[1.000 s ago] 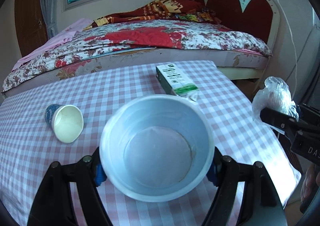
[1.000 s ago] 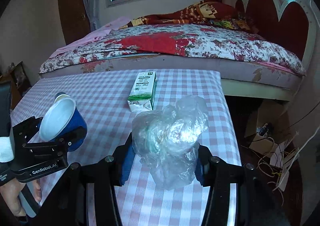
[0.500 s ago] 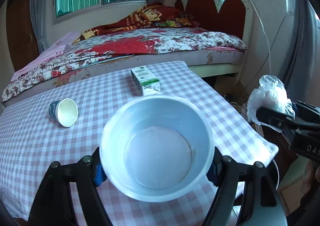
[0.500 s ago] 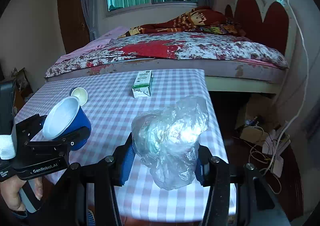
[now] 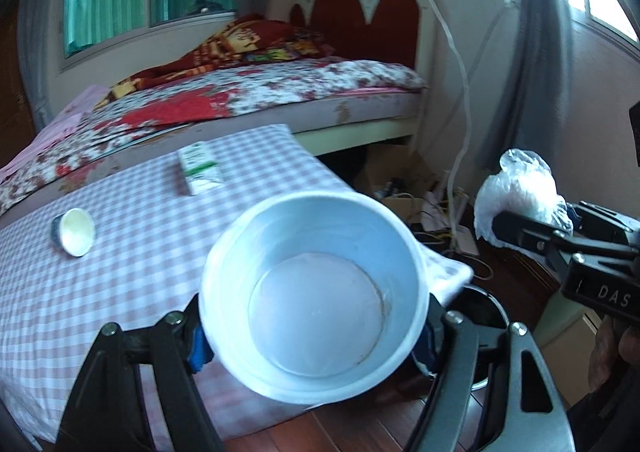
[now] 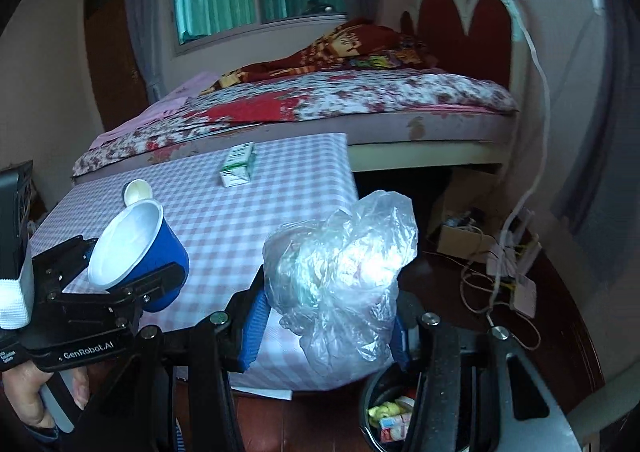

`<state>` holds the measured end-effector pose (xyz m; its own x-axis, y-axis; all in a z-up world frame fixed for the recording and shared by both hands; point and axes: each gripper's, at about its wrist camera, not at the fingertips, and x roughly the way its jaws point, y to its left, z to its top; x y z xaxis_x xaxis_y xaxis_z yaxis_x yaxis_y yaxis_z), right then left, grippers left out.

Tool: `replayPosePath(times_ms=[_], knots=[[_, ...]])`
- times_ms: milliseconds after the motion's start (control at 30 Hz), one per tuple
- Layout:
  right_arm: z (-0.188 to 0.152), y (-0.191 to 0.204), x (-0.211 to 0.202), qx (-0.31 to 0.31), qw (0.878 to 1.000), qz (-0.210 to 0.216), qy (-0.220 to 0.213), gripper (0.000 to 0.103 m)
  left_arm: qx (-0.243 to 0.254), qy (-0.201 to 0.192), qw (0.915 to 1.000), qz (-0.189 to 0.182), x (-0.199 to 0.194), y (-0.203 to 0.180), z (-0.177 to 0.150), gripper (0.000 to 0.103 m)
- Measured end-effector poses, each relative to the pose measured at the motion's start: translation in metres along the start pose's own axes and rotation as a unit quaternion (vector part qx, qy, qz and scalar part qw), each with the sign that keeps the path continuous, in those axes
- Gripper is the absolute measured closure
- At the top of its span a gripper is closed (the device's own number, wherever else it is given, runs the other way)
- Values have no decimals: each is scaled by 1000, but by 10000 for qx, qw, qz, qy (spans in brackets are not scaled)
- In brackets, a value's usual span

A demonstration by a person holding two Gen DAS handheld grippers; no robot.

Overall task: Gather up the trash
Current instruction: 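Carry the blue cup and plastic bag over the black bin and open both tools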

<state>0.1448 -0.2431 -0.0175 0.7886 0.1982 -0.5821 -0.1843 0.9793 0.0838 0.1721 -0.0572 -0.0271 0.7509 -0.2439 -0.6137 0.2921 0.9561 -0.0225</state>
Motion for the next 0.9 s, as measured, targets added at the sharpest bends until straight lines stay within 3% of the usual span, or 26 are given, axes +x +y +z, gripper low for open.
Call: replayPosePath(times_ms=[433,667,900], knots=[[-45,-74,-41,314,9984,-453,123,51,445,209,9969,-614,8,-88,-19,27],[-73,-108,-50,529,9959,-657,326,51,699,510,9913,-987,26,-134,-38,27],[-108,-135,-45,631,9932,-692,687,51,737,892,9861,-1194,48,-155,-61,27]])
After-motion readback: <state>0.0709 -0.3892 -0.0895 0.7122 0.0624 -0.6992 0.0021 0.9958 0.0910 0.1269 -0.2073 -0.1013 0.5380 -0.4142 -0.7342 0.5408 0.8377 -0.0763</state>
